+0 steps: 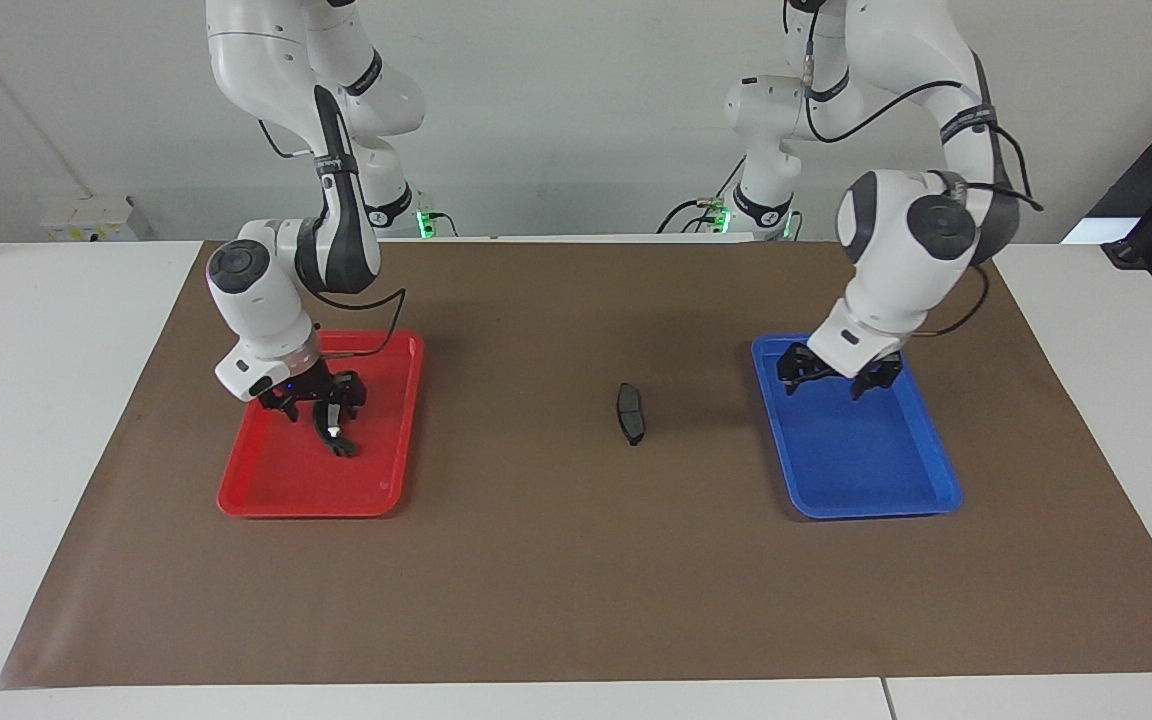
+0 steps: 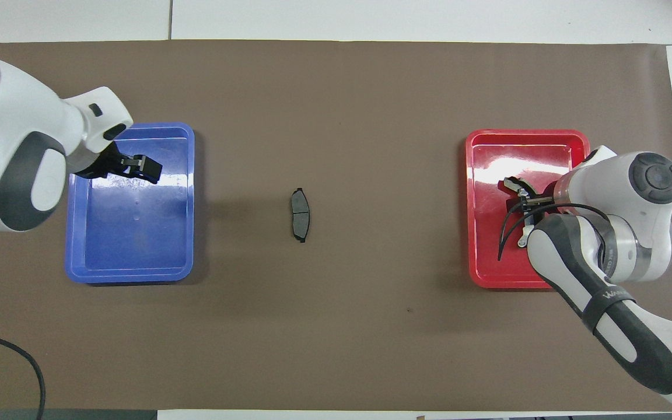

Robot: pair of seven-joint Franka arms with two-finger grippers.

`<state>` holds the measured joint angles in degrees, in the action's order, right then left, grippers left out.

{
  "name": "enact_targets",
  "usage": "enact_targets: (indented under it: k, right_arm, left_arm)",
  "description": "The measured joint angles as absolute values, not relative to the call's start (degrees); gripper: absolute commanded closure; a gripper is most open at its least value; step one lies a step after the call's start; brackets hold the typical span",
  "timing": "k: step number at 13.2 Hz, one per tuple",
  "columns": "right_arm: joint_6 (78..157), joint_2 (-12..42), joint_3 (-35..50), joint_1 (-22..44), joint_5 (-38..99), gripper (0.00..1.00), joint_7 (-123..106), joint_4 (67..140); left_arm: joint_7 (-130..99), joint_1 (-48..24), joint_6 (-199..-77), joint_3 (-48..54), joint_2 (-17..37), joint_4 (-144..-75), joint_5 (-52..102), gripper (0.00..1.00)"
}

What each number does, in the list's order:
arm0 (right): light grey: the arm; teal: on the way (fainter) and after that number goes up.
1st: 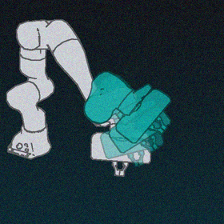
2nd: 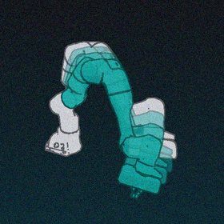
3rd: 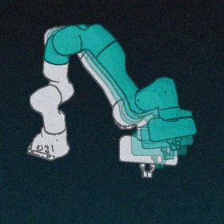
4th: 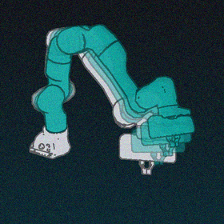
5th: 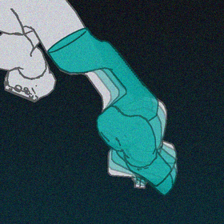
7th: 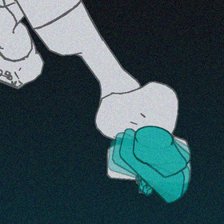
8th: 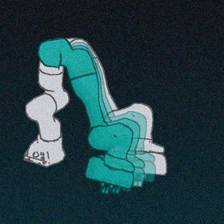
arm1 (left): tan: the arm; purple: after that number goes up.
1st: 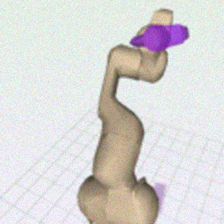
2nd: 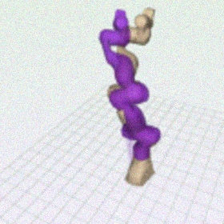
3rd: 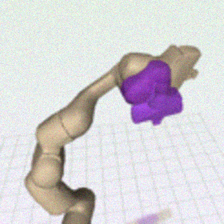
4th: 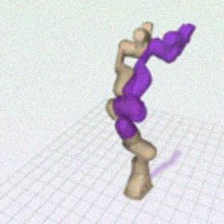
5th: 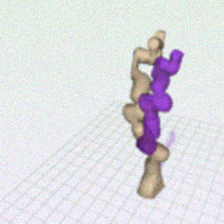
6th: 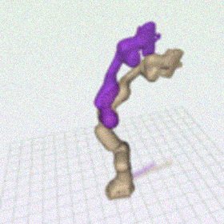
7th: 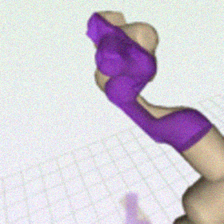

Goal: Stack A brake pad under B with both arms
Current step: 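Retract the left gripper while the right gripper lifts the curved shoe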

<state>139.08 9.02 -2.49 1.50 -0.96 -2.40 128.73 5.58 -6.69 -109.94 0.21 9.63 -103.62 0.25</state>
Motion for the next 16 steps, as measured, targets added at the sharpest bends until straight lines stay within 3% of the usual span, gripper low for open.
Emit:
enact_targets:
  k: [1,3,5,7,12,16]
  right_arm:
    - [139.08,9.02,-2.49,1.53,-0.95,0.13,-2.41,128.88]
    - [139.08,9.03,-2.49,1.6,-0.93,0.37,-2.42,129.06]
    - [139.08,9.02,-2.5,1.64,-0.93,0.76,-2.64,129.08]
    - [139.08,9.02,-2.51,1.66,-0.92,1.0,-2.86,129.08]
    - [137.78,9.02,-2.5,1.7,-0.92,1.0,-2.86,128.47]
    - [125.37,8.4,-0.73,1.88,-0.56,1.0,-2.86,119.76]
  left_arm:
    - [8.54,-4.07,-107.75,0.19,9.44,-102.18,0.26,0.0]
    - [10.9,-1.09,-102.89,0.17,7.86,-99.99,0.25,0.0]
    - [11.09,-0.67,-97.86,0.26,3.86,-99.1,0.25,0.0]
    - [11.08,-0.68,-93.9,0.49,0.07,-99.13,0.25,0.0]
    - [10.81,-0.68,-91.07,0.54,-2.32,-101.01,0.25,0.0]
    - [9.03,-0.68,-91.93,0.55,-2.33,-101.14,0.25,0.0]
